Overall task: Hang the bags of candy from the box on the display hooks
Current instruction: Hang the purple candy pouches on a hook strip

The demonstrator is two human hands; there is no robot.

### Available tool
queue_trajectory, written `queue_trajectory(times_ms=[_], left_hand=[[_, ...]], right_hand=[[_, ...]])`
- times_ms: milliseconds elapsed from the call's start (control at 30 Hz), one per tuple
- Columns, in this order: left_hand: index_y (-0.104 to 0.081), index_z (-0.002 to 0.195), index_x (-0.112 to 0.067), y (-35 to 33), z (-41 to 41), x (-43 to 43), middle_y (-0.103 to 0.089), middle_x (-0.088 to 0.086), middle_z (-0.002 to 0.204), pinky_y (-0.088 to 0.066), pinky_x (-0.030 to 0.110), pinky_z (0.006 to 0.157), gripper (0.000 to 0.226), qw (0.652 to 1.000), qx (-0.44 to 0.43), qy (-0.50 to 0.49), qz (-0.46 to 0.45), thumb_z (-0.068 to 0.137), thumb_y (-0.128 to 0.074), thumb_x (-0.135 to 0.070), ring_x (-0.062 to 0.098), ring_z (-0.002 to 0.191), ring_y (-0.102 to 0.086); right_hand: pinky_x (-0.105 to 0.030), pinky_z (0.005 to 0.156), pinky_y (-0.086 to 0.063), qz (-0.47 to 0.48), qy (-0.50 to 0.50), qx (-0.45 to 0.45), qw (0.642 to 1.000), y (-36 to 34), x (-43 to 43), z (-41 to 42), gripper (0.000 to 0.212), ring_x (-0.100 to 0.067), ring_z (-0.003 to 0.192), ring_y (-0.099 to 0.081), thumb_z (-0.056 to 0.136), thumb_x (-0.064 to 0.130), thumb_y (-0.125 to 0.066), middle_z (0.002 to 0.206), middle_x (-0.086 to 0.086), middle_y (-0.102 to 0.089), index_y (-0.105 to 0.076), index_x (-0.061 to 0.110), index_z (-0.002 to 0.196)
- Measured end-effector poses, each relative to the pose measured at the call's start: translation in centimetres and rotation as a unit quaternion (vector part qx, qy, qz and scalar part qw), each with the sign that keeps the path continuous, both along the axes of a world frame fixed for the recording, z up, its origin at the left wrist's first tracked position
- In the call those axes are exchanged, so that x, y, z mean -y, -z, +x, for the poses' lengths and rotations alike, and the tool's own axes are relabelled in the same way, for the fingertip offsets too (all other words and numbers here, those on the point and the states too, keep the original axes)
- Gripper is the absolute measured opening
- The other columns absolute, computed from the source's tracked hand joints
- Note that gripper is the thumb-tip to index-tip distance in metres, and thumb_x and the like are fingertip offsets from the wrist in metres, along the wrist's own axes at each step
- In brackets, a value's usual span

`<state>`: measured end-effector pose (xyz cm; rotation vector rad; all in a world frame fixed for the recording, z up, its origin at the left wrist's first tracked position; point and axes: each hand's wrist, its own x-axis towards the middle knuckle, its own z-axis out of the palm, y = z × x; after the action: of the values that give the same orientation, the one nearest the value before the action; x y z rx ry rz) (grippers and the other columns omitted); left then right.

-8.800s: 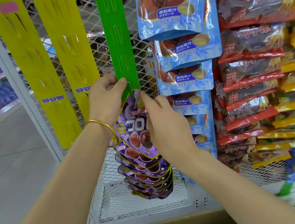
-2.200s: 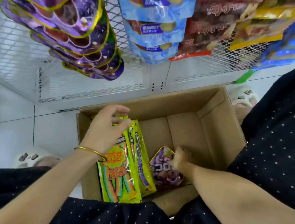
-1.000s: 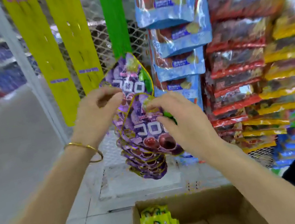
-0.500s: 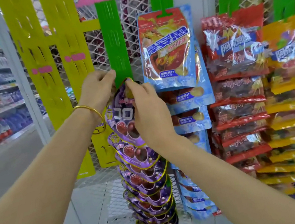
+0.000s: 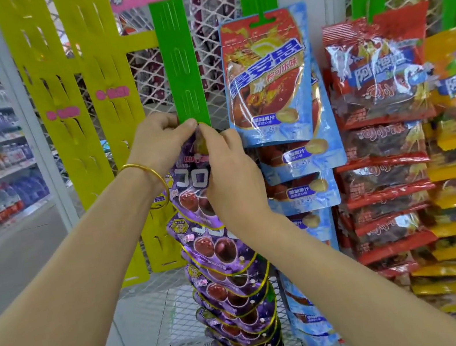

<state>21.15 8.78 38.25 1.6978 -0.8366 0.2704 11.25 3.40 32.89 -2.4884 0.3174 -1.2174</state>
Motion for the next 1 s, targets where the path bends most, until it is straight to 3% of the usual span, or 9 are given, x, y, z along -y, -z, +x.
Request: queue_trajectory(times_ms=[267, 433, 633, 733, 867, 933, 1000], left_hand=[[-0.062, 0.076, -0.016, -0.1, -0.2, 0.4, -0.065, 0.015, 0.088, -0.051, 0.045, 0.090, 0.013, 0.998, -0.050, 0.038, -0.014, 0.087, -0.060, -0.009, 0.025, 0.085, -0.061], [-0.055, 0.070, -0.015, 0.0, -0.6, 0.6, -0.059, 0.006, 0.073, -0.050, 0.041, 0.081, 0.018, 0.997, -0.062, 0.039, -0.039, 0.086, -0.063, -0.011, 0.023, 0.074, -0.056], [-0.063, 0.075, -0.015, -0.2, -0.2, 0.4, -0.066, 0.009, 0.080, -0.053, 0.045, 0.086, 0.009, 0.995, -0.085, 0.034, -0.028, 0.084, -0.065, -0.014, 0.026, 0.080, -0.062], [-0.065, 0.080, -0.013, -0.1, -0.1, 0.2, -0.066, 0.006, 0.081, -0.053, 0.037, 0.081, 0.005, 0.995, -0.085, 0.040, -0.026, 0.084, -0.065, -0.014, 0.021, 0.076, -0.061], [-0.063, 0.083, -0.003, 0.3, 0.0, -0.1, -0.054, 0.011, 0.071, -0.037, 0.027, 0.056, 0.015, 0.998, -0.064, 0.022, -0.013, 0.087, -0.060, -0.017, 0.019, 0.061, -0.045], [-0.063, 0.085, -0.010, 0.7, -0.1, -0.3, -0.061, 0.015, 0.083, -0.041, 0.028, 0.061, 0.009, 0.998, -0.052, 0.028, -0.008, 0.089, -0.056, -0.012, 0.020, 0.068, -0.050], [-0.062, 0.095, -0.014, 1.2, -0.6, -0.6, -0.066, 0.006, 0.092, -0.048, 0.019, 0.066, 0.015, 0.999, -0.017, 0.034, -0.005, 0.090, -0.052, -0.003, 0.012, 0.073, -0.058]], right_hand=[[-0.031, 0.061, -0.027, -0.021, 0.032, -0.012, 0.999, 0.1, 0.0, -0.1, 0.066, -0.032, 0.090, -0.057, 0.086, 0.001, -0.046, 0.125, -0.006, -0.035, -0.021, 0.018, 0.145], [-0.028, 0.060, -0.027, -0.029, 0.048, -0.012, 0.998, 0.2, 0.2, 0.0, 0.068, -0.029, 0.088, -0.058, 0.087, 0.000, -0.046, 0.126, -0.006, -0.034, -0.018, 0.018, 0.146], [-0.030, 0.060, -0.027, -0.044, 0.047, -0.038, 0.997, 0.3, 0.4, -0.3, 0.073, -0.029, 0.086, -0.058, 0.085, 0.001, -0.046, 0.130, -0.007, -0.032, -0.013, 0.017, 0.148], [-0.029, 0.061, -0.027, -0.054, 0.045, -0.062, 0.996, 0.9, 0.5, -0.6, 0.079, -0.028, 0.086, -0.057, 0.083, -0.002, -0.048, 0.133, -0.008, -0.030, -0.008, 0.016, 0.148], [-0.028, 0.061, -0.027, -0.075, 0.045, -0.067, 0.994, 1.3, 0.8, -1.0, 0.075, -0.027, 0.086, -0.056, 0.085, -0.004, -0.044, 0.132, -0.008, -0.031, -0.009, 0.016, 0.148], [-0.028, 0.060, -0.026, -0.090, 0.045, -0.079, 0.992, 1.7, 1.0, -1.1, 0.075, -0.026, 0.087, -0.055, 0.085, -0.005, -0.043, 0.132, -0.007, -0.032, -0.009, 0.017, 0.149], [-0.029, 0.060, -0.027, -0.100, 0.040, -0.074, 0.991, 2.2, 1.2, -1.1, 0.079, -0.027, 0.089, -0.054, 0.083, -0.006, -0.044, 0.132, -0.008, -0.033, -0.009, 0.018, 0.149]])
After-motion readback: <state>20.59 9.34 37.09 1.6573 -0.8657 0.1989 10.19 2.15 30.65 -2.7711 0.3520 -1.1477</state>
